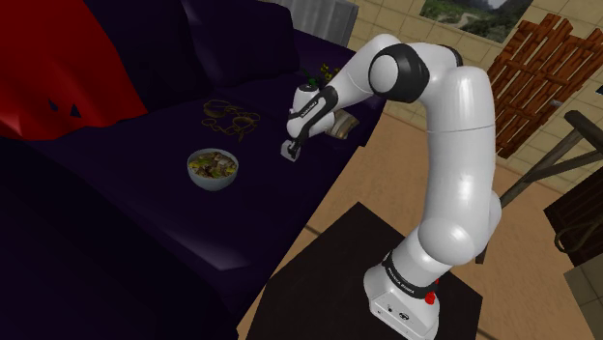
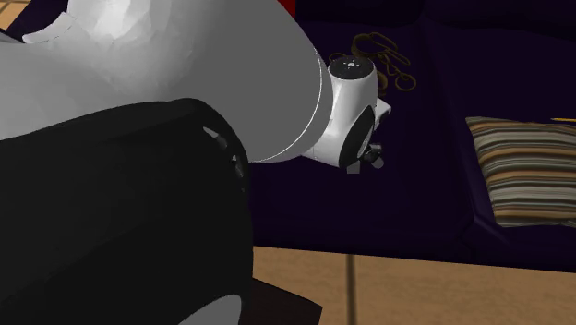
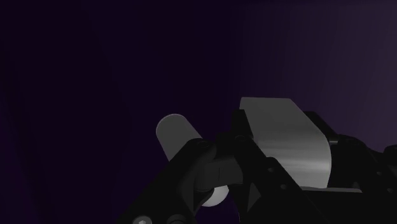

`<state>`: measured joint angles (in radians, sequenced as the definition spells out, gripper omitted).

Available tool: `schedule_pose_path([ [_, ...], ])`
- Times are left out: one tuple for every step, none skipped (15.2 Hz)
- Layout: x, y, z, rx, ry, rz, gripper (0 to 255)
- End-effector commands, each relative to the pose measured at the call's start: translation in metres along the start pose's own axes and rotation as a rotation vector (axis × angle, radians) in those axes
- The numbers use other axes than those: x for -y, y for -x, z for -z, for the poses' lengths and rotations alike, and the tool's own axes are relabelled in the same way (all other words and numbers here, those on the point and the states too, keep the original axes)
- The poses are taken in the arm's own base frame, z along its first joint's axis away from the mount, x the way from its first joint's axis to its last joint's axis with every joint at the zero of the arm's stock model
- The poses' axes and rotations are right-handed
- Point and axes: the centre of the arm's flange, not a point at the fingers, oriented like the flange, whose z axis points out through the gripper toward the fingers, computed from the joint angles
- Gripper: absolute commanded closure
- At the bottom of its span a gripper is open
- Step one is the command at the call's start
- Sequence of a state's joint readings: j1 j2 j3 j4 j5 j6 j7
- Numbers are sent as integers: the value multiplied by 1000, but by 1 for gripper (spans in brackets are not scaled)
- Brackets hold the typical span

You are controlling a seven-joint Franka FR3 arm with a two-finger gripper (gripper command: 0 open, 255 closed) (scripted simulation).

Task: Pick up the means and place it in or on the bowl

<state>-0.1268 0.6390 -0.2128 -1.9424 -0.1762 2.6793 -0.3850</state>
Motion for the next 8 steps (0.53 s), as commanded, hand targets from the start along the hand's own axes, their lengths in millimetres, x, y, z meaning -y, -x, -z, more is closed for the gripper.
schedule_pose_path([
  [-3,1,10,0,0,0,255],
  [-4,1,15,0,0,0,255],
  [-5,1,20,0,0,0,255],
  [-7,1,25,0,0,0,255],
  [-8,1,30,0,0,0,255],
  [-9,1,35,0,0,0,255],
  [-10,1,41,0,0,0,255],
  [-11,1,46,0,0,0,255],
])
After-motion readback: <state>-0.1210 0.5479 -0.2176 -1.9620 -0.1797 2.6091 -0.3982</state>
